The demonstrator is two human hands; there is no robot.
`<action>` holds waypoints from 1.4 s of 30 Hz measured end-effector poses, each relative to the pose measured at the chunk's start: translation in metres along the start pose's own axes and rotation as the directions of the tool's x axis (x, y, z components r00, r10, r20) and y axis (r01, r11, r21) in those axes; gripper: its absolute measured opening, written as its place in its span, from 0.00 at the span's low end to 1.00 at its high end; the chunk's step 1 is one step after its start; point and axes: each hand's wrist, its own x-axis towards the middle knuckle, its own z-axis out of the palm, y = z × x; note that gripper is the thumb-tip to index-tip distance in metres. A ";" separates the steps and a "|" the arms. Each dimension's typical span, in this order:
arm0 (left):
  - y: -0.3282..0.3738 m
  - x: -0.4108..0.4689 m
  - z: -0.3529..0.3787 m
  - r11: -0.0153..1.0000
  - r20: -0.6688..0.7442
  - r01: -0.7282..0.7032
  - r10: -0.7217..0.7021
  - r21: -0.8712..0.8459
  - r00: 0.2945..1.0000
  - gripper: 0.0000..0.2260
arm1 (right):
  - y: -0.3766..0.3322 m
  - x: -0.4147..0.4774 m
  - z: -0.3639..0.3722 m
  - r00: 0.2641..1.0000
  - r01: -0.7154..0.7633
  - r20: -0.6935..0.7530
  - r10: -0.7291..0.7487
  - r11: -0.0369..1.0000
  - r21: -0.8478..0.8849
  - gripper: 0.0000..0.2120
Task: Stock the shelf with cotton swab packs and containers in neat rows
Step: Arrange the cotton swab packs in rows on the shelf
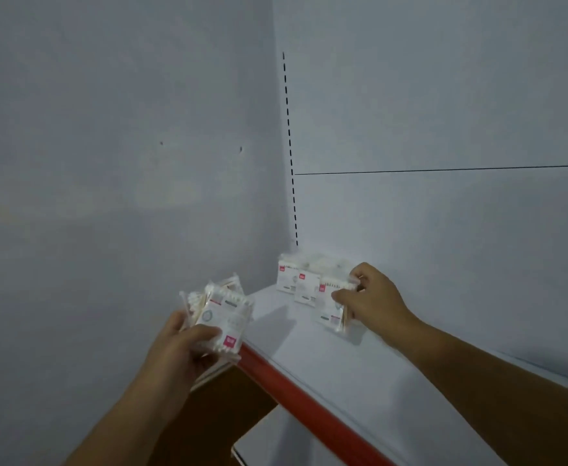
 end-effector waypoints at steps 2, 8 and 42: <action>0.001 0.044 -0.015 1.000 0.010 -0.010 0.010 -0.028 1.000 0.13 | 0.000 0.025 0.020 0.998 0.057 0.000 -0.058 0.986 -0.155 0.13; -0.008 0.181 -0.049 0.997 0.227 0.038 -0.022 -0.067 0.974 0.16 | -0.003 0.115 0.089 0.987 0.147 0.021 -0.157 0.857 -0.493 0.14; 0.002 0.293 0.071 0.789 0.863 -0.521 -0.022 0.326 0.505 0.12 | 0.054 0.032 0.044 0.924 -0.147 -0.325 0.201 0.972 0.183 0.12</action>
